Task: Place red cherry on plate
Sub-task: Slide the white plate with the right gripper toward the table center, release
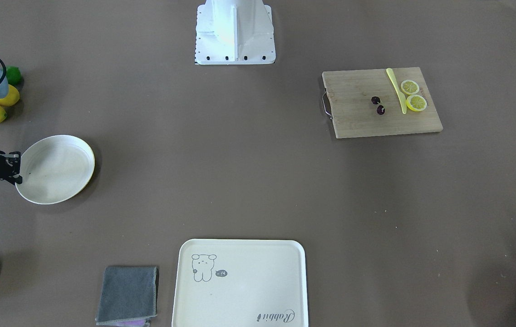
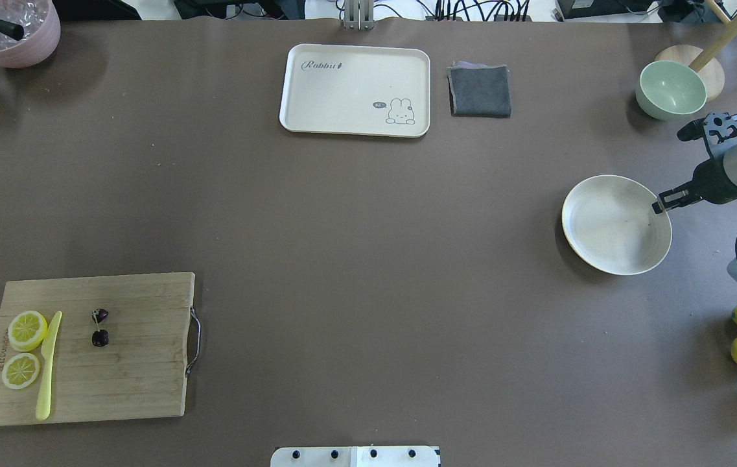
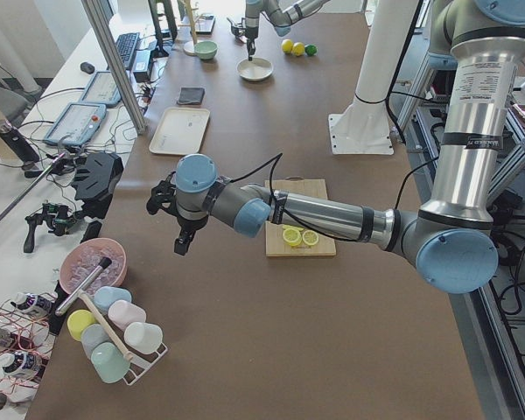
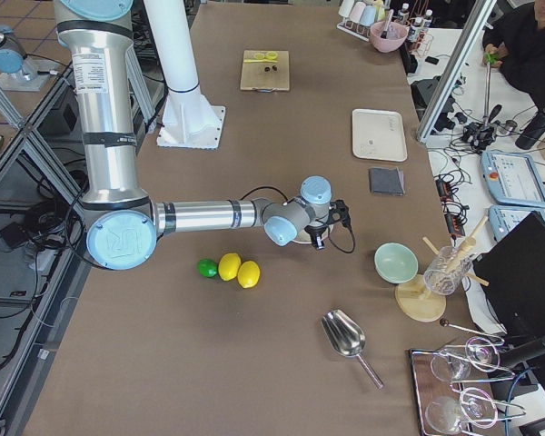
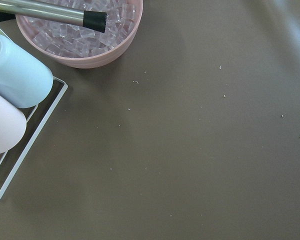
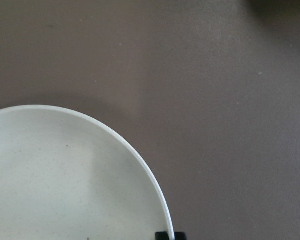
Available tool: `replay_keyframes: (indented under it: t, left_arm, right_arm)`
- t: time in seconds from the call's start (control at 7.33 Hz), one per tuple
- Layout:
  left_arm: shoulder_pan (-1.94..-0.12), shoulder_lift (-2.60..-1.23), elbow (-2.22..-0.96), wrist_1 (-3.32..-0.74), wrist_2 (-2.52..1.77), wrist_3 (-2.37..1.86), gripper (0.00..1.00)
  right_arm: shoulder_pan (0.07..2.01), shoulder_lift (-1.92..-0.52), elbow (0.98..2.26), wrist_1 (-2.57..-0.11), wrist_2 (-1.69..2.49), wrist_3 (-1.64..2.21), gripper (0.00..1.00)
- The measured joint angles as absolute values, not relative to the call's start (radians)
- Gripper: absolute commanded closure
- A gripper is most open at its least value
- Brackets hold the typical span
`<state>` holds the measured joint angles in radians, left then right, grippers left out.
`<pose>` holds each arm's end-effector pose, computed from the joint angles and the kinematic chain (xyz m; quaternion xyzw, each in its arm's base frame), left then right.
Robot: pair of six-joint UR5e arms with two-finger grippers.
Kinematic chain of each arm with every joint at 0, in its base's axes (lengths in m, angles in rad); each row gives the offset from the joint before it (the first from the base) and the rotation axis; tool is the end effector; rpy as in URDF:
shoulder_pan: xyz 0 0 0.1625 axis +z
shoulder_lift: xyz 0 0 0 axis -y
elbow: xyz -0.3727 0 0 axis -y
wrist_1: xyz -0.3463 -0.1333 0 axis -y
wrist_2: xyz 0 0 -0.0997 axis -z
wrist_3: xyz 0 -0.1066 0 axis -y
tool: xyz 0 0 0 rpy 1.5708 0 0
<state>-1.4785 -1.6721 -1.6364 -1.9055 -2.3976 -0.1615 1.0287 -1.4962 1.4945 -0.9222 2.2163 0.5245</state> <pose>-0.0084 -0.5042 0.4911 0.1762 0.4148 0.0690 0.8900 -0.2013 -0.4682 0.5426 0.1067 -0.4122 -0.1087 0.8983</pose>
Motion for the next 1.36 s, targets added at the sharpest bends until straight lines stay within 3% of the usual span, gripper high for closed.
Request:
replay_keyframes:
  t: [0.41,0.68,1.36]
  left_arm:
    - [-1.482,-1.673,-1.639,-1.905,-2.398,-0.164,0.03]
    - [-1.483,-1.674,-1.639,-1.905,-2.398,-0.164,0.03]
    - [-1.485,-1.673,-1.638,-1.906,-2.398,-0.163,0.03]
  right_arm:
    - [1.115,-1.45,1.516,-0.925,2.401,0.544,1.0]
    - [1.109,-1.344,1.513,-0.925,2.448,0.687,1.0]
    - [0.772,-1.06,1.517,-0.93,2.109,1.173,1.0]
